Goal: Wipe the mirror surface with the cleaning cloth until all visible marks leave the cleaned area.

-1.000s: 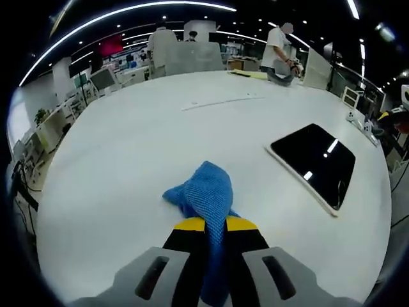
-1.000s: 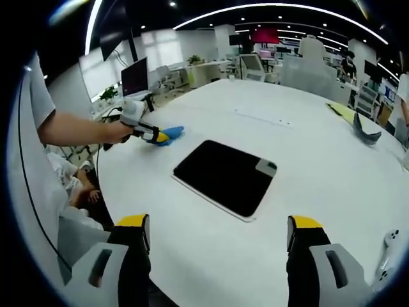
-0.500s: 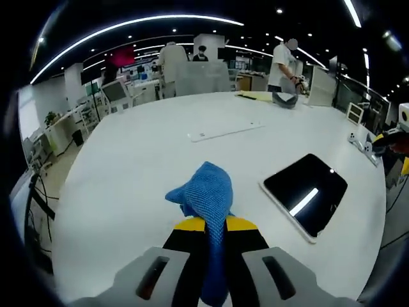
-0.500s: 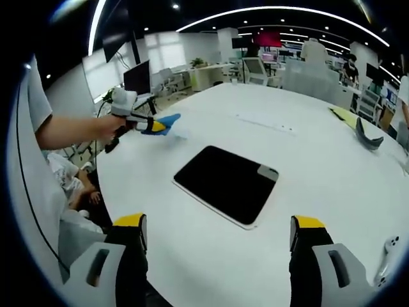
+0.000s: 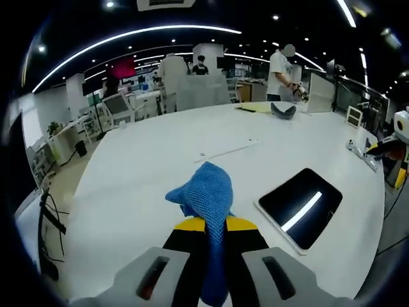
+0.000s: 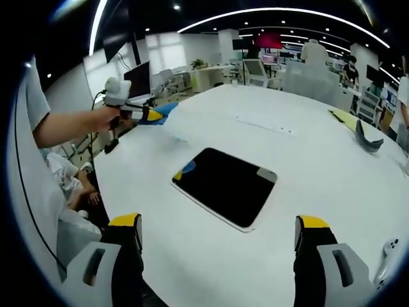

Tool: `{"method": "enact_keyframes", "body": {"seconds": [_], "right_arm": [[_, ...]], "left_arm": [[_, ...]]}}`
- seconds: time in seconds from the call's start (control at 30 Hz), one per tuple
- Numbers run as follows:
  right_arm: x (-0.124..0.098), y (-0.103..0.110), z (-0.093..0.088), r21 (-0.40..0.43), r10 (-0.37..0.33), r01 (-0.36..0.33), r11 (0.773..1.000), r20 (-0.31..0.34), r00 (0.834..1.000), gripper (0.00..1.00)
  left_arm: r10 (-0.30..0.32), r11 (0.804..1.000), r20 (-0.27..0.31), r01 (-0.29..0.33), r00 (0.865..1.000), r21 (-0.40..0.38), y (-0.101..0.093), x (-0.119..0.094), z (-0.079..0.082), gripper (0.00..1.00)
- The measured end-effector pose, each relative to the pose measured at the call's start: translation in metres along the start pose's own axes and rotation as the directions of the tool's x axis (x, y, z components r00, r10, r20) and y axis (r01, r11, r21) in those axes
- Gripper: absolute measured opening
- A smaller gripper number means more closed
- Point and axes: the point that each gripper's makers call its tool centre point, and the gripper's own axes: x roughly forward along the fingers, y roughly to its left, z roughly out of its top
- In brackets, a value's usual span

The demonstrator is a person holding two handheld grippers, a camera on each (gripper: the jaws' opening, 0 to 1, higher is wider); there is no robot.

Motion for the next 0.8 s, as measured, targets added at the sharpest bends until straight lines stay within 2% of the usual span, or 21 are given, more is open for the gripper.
{"method": "enact_keyframes", "body": {"seconds": [0.17,0.37,0.8], "right_arm": [[-0.003,-0.001,-0.001,0.0,0.0,0.0,1.0,0.003,1.0,1.0],[-0.003,-0.003,-0.008,0.01,-0.004,0.004,1.0,-0.011,1.0,1.0],[-0.006,-0.008,-0.014,0.026,-0.019,0.019,0.999,-0.026,0.999,1.0]], "left_arm": [[-0.005,1.0,0.002,0.005,1.0,-0.006,-0.005,0.003,0.002,0.06],[-0.036,0.999,0.003,0.036,0.999,-0.01,-0.016,0.027,0.0,0.06],[-0.111,0.992,0.007,0.11,0.994,0.064,-0.071,0.072,0.008,0.06]]}}
